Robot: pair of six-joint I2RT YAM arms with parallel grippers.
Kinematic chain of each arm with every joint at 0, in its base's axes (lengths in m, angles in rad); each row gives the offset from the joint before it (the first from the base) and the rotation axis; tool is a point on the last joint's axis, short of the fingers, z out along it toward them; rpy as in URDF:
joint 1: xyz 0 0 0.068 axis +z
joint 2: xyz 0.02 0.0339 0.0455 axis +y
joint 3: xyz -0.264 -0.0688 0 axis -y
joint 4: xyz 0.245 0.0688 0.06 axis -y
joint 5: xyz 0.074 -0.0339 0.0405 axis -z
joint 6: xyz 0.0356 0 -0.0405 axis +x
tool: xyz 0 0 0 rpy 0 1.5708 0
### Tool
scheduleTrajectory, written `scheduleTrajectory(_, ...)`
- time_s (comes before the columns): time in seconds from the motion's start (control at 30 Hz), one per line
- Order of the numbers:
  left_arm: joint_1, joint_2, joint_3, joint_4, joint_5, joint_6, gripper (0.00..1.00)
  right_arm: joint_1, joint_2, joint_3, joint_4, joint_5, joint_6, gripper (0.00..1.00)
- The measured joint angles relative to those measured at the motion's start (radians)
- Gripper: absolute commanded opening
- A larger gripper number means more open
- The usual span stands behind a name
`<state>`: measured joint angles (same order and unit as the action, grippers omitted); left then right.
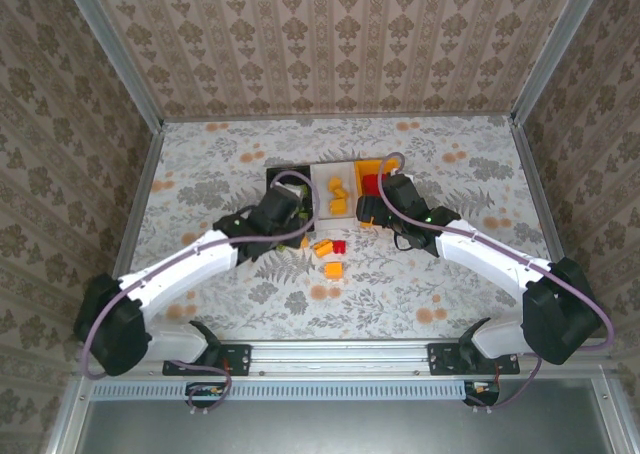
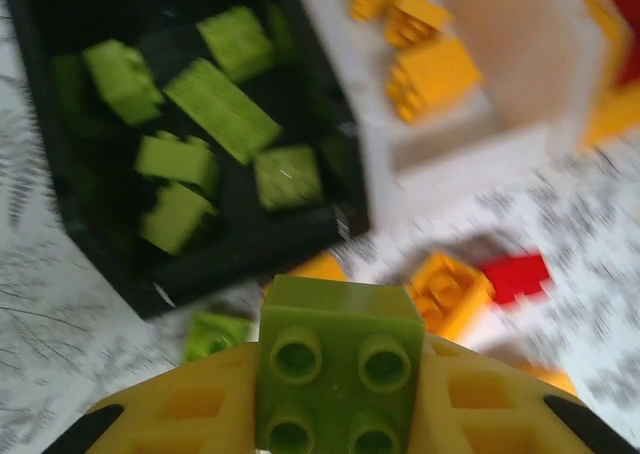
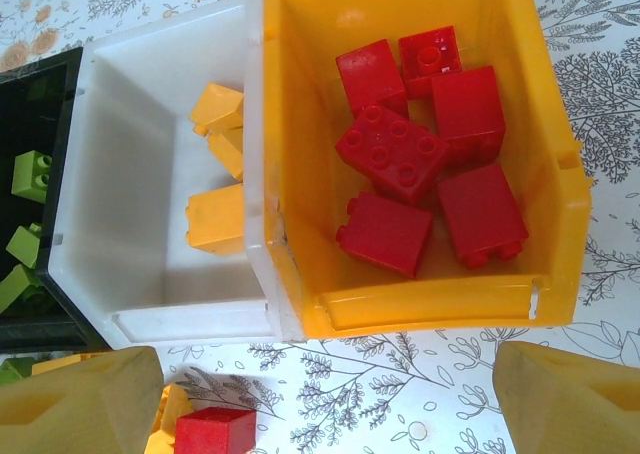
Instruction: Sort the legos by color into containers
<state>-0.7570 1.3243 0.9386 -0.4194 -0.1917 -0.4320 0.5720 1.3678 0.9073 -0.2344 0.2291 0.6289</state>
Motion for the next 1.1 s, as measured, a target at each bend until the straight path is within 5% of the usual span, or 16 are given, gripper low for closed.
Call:
scheduleTrajectory(0.3, 0.166, 0.311, 0.161, 0.083, -0.003, -0.020, 0.34, 0.000, 0.000, -0.001, -0.001, 0.000, 0.000, 0.87)
scheduleTrajectory(0.47, 0.184, 0.402, 0.235, 0.087, 0.003, -0.029, 0.60, 0.000, 0.000, -0.015, -0.002, -0.006, 0.000, 0.87)
scheduleTrajectory(0.63, 0.183, 0.397, 0.246, 0.096, 0.022, -0.048, 0.75, 0.003, 0.000, -0.042, -0.005, -0.050, 0.001, 0.88)
scheduleTrajectory(0.87, 0.161, 0.183, 0.154, 0.124, 0.042, -0.087, 0.98, 0.116, 0.020, -0.071, -0.006, -0.093, 0.004, 0.90)
scheduleTrajectory(1.1, 0.049, -0.162, -0.042, 0.143, 0.007, -0.124, 1.00, 0.288, 0.163, -0.066, -0.008, -0.110, 0.002, 0.90)
